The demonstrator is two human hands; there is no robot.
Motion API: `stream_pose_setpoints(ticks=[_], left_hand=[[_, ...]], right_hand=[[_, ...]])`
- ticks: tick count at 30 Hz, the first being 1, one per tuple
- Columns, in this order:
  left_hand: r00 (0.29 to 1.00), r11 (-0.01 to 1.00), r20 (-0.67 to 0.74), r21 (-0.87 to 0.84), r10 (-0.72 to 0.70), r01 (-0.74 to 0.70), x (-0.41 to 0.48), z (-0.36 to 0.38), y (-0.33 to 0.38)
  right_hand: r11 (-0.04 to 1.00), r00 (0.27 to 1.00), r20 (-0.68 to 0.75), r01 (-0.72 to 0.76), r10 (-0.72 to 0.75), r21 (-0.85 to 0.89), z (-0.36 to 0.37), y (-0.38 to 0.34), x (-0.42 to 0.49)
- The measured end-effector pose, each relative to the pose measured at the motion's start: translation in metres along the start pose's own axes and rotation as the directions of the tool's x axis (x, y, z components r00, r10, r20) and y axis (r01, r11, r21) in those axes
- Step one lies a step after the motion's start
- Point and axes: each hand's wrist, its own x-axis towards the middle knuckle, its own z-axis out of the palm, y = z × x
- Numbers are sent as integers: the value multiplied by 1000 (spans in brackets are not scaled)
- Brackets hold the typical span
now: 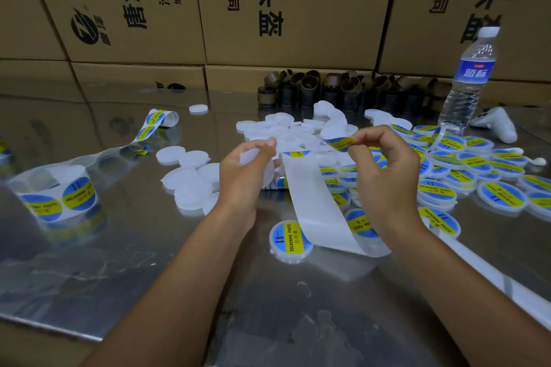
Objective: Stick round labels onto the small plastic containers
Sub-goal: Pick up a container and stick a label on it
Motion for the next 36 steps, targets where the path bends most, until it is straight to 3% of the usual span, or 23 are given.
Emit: stream_pose_setpoints(ticks=[4,9,13,21,36], left_hand=[[1000,990,21,-141,-9,12,3,2,3],[956,953,271,-245,-110,179,2,3,6],[911,925,393,-284,-127,252,-2,6,7],[843,911,519,-265,-141,316,-1,7,1],[845,936,526,-242,-96,256,2,9,-1]], right_hand=[[982,985,164,-80,52,172,1,-5,0],[928,915,387,-241,118,286,4,-9,-5],[931,854,509,-268,110,248,6,-9,-10],[921,855,455,-354,249,163,9,-3,-11],[905,867,331,-418,372,78,9,-3,-10]])
